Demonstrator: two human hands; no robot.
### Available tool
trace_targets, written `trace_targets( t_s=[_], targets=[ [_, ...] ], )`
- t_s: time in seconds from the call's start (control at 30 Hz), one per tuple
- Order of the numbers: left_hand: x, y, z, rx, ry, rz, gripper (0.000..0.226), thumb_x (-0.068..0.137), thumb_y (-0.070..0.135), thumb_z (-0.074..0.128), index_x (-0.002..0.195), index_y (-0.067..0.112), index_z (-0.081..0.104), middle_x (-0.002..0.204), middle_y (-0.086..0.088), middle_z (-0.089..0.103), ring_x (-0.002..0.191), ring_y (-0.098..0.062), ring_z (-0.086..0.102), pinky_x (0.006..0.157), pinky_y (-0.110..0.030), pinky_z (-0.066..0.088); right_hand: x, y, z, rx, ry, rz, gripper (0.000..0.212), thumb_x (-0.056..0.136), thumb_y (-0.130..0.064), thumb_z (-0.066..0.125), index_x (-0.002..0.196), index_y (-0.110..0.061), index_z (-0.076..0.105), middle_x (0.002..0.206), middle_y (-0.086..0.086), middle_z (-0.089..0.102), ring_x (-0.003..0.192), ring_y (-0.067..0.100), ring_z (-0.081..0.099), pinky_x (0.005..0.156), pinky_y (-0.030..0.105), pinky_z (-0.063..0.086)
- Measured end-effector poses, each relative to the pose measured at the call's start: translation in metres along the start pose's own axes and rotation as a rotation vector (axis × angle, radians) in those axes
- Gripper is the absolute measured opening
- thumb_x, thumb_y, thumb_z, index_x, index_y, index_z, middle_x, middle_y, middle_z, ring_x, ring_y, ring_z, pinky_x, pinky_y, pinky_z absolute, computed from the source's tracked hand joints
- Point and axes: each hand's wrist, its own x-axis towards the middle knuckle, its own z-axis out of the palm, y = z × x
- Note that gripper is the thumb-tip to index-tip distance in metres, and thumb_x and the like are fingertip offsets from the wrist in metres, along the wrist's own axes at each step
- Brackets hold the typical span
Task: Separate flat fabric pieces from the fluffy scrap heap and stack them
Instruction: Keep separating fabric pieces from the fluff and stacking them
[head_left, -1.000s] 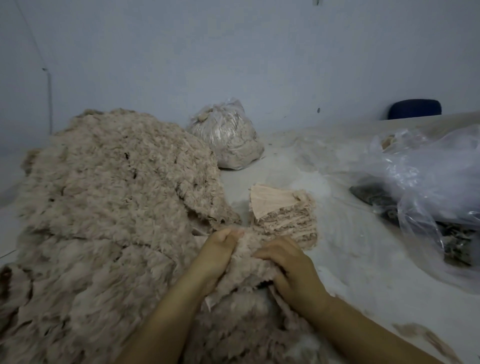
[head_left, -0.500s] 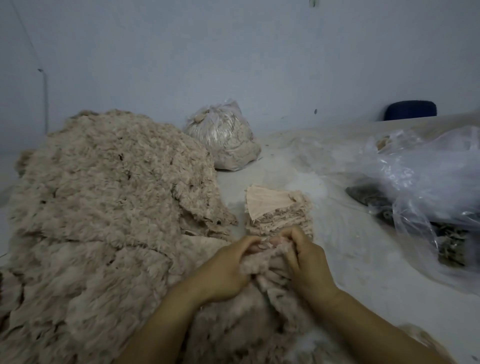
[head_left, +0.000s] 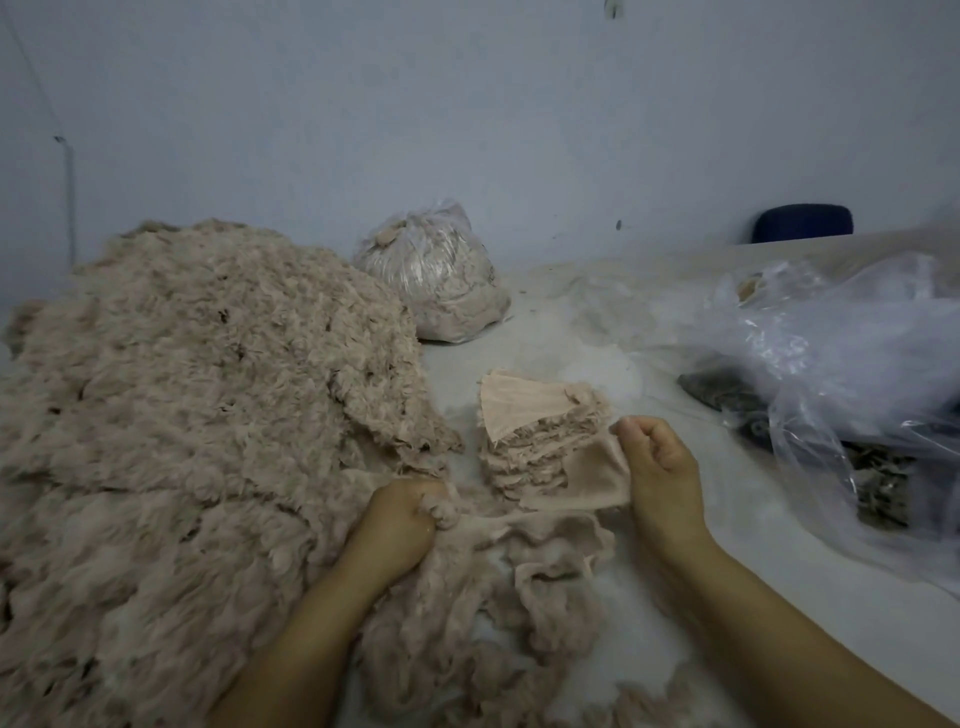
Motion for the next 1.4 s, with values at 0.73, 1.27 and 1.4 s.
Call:
trace_targets(
  t_s=[0.73,1.27,1.4],
  targets=[
    [-0.012,0.021,0.025,-0.234,-0.211,0.051,0.011,0.084,0.016,0.066,0.092,0.010,0.062,0.112,0.003,0.065,0.106,-0.011,0.061,0.084,-0.020,0.049,-0.006,0.008,0.001,0.384,-0.418,0.235,0.026,0.091,0.005,0.046,0.070,-0.009,0.053,0.064,0.011,0.050,0.055,0.018,0.053,0.049,0.024,0.049],
    [-0.018,0.031,0.036,-0.520,-0.234,0.051,0.017,0.092,0.008,0.057,0.096,0.017,0.070,0.095,0.005,0.073,0.090,-0.012,0.067,0.079,-0.024,0.052,-0.020,0.003,0.006,0.207,-0.643,0.675,0.051,0.073,-0.024,0.072,0.108,0.012,0.063,0.104,0.031,0.064,0.090,0.036,0.063,0.084,0.042,0.051],
    [-0.016,0.031,0.036,-0.458,-0.169,0.043,0.027,0.094,0.015,0.055,0.075,-0.004,0.058,0.069,-0.004,0.052,0.065,-0.013,0.047,0.062,-0.026,0.038,-0.013,0.003,0.012,0.173,-0.225,0.422,0.013,0.088,-0.012,0.064,0.077,-0.007,0.059,0.068,0.010,0.058,0.061,0.019,0.053,0.054,0.028,0.047]
  ],
)
